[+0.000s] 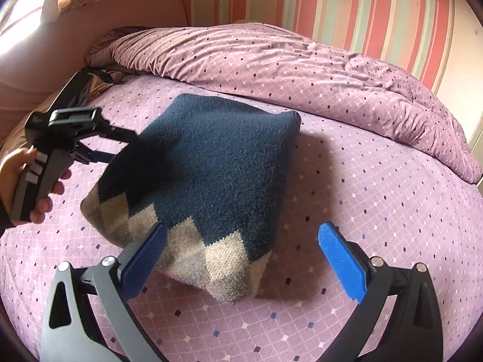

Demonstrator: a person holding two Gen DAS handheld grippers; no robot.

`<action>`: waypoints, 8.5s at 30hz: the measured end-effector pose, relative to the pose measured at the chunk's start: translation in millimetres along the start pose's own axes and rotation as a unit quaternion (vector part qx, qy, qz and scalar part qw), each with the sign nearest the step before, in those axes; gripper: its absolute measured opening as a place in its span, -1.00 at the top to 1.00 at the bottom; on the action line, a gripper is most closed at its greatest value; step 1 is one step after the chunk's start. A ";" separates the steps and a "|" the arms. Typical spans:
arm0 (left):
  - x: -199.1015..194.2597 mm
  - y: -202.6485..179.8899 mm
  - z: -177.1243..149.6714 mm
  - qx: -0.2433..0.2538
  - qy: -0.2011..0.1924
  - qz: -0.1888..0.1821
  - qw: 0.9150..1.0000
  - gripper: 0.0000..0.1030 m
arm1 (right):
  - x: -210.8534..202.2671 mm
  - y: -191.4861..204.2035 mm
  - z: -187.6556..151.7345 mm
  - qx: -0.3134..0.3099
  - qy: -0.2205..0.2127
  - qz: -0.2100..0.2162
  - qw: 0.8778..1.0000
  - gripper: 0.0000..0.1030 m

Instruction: Fold small clothes

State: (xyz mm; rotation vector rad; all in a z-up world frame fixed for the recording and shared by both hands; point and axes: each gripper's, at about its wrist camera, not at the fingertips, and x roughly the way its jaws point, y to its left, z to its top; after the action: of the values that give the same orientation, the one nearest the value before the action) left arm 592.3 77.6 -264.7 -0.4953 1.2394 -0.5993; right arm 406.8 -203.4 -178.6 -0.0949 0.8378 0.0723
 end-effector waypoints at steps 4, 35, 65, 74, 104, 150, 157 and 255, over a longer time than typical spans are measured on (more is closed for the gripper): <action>9.9 4.6 8.1 0.005 0.010 -0.005 1.000 -0.94 | -0.1 -0.1 -2.4 -0.003 0.004 0.002 1.000 -0.96; 67.9 16.6 6.2 -0.003 0.077 -0.127 0.989 -0.94 | 78.2 -84.0 -35.3 0.268 0.052 0.106 0.956 -0.96; 69.7 8.3 -4.8 0.008 0.068 -0.112 0.991 -0.94 | 140.7 -84.2 -57.9 0.437 0.055 0.255 0.861 -0.97; 73.9 1.9 -5.0 0.016 0.070 -0.098 0.993 -0.94 | 153.0 -68.2 -26.3 0.390 0.105 0.233 0.885 -0.90; 38.5 -26.0 -10.5 0.074 0.037 -0.078 0.993 -0.23 | 109.1 -52.7 5.0 0.287 0.092 0.173 0.938 -0.21; 195.7 -245.8 -152.4 0.184 0.061 -0.024 0.981 -0.78 | -22.0 -253.5 -148.6 0.333 0.041 0.048 0.941 -0.29; 203.7 -262.3 -153.6 0.180 0.060 -0.016 0.982 -0.84 | -12.8 -260.7 -153.9 0.339 0.040 0.065 0.938 -0.33; -13.5 -223.3 -386.6 0.188 -0.176 0.308 0.916 -0.94 | -189.1 -110.4 -247.2 0.177 -0.075 -0.123 0.974 -0.97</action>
State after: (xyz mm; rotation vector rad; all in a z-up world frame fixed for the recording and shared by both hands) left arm 182.2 -90.8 -210.1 0.1209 0.8362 -0.1814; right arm 109.4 -345.9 -196.1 0.1426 0.6710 -0.3003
